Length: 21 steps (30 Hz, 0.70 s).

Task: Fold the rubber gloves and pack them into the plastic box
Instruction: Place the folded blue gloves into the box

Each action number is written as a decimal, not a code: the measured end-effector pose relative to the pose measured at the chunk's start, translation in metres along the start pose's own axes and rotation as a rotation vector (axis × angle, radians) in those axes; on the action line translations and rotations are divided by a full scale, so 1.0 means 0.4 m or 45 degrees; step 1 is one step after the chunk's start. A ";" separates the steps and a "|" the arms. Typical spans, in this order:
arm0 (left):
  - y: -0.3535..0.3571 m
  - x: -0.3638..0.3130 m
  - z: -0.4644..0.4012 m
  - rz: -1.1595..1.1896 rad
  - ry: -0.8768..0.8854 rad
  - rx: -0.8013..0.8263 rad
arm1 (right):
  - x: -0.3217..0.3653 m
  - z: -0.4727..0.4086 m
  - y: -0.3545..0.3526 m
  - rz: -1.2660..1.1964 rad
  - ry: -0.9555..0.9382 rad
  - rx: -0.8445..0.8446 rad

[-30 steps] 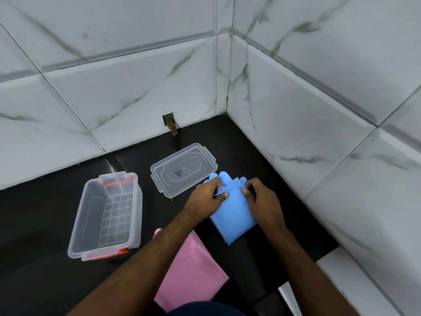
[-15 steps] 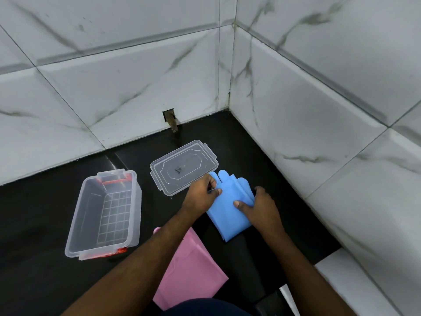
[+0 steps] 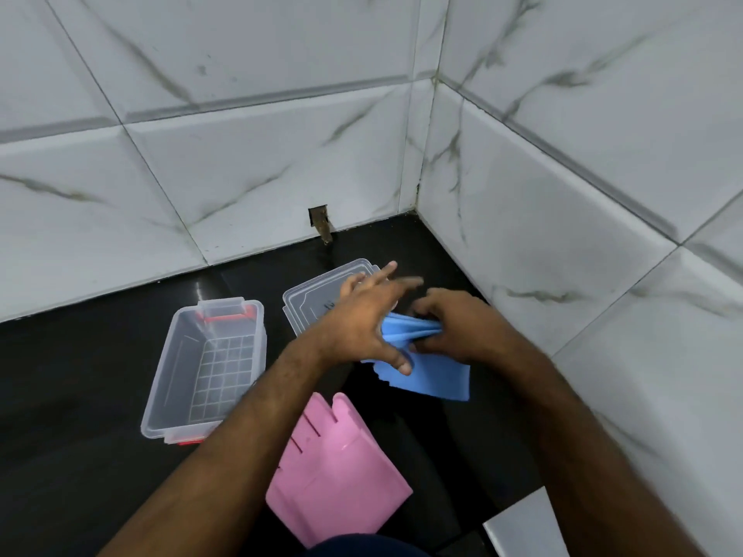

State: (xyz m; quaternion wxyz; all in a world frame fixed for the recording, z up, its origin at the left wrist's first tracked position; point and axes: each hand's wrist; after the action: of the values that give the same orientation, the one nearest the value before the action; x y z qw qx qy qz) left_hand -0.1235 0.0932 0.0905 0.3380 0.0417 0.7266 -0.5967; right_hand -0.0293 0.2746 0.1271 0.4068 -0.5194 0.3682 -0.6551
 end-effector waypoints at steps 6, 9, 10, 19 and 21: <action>-0.076 -0.025 0.110 0.458 -0.267 -0.232 | 0.139 -0.021 -0.107 -0.164 -0.237 -0.126; -0.096 -0.025 0.207 0.796 -0.293 -0.483 | 0.183 -0.028 -0.103 -0.657 -0.325 -0.344; -0.103 -0.021 0.242 0.920 -0.305 -0.570 | 0.200 -0.031 -0.088 -0.861 -0.302 -0.372; -0.095 0.039 0.449 1.582 -0.567 -1.136 | 0.358 -0.005 0.199 -1.959 -0.056 0.428; -0.076 0.051 0.488 1.627 -0.579 -1.185 | 0.409 -0.006 0.254 -1.861 -0.013 0.231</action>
State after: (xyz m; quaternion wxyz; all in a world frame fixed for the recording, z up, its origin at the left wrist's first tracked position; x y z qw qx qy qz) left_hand -0.0671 -0.0972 0.0934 0.7341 0.1811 0.6497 0.0794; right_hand -0.0376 0.0848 0.0971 -0.0905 -0.5997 -0.1296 -0.7845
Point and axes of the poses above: each hand's wrist, its own z-axis away from the middle knuckle, its own y-axis out of the palm, x = y × z, and after that the axes turned 5 degrees about y, right-handed
